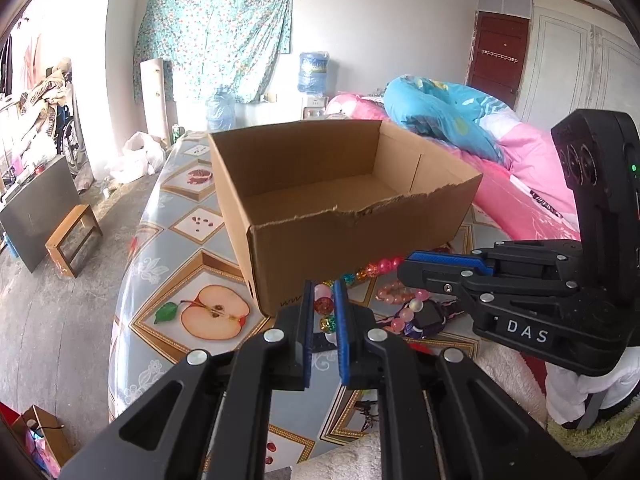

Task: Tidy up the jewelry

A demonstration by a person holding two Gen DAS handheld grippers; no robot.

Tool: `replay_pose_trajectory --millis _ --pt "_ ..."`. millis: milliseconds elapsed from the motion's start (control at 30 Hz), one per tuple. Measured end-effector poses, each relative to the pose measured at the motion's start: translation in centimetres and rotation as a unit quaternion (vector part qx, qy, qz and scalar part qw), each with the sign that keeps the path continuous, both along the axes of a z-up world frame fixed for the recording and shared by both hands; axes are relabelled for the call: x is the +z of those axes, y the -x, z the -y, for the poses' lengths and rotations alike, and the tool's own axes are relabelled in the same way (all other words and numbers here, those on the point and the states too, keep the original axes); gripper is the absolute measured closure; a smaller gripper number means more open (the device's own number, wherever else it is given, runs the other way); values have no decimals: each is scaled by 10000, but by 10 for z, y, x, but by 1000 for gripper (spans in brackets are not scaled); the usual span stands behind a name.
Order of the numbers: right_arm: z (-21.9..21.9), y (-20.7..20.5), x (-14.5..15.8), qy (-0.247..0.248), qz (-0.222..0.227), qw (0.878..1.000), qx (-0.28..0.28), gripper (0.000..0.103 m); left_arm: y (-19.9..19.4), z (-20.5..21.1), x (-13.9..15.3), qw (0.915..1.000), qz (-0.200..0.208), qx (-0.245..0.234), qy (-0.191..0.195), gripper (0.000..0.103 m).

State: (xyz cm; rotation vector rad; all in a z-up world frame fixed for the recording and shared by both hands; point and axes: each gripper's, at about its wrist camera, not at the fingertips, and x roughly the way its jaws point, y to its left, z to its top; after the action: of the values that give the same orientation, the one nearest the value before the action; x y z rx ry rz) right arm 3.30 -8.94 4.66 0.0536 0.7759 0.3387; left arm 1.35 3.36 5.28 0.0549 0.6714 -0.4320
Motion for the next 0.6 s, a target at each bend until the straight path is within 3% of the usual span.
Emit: replay_pose_trajectory --millis 167,300,400,600 --pt "23 -4 42 -283 585 9979 61 96 -12 12 44 9988 454 -140 129 94" --pt "41 -36 66 -421 678 9967 124 96 -40 23 72 9977 642 -176 110 94" --pt "52 -76 67 -620 350 9973 206 96 -76 31 79 9986 515 -116 -50 94" --pt "46 -175 33 -839 -915 9915 399 96 -164 42 49 9974 -503 -56 -506 94"
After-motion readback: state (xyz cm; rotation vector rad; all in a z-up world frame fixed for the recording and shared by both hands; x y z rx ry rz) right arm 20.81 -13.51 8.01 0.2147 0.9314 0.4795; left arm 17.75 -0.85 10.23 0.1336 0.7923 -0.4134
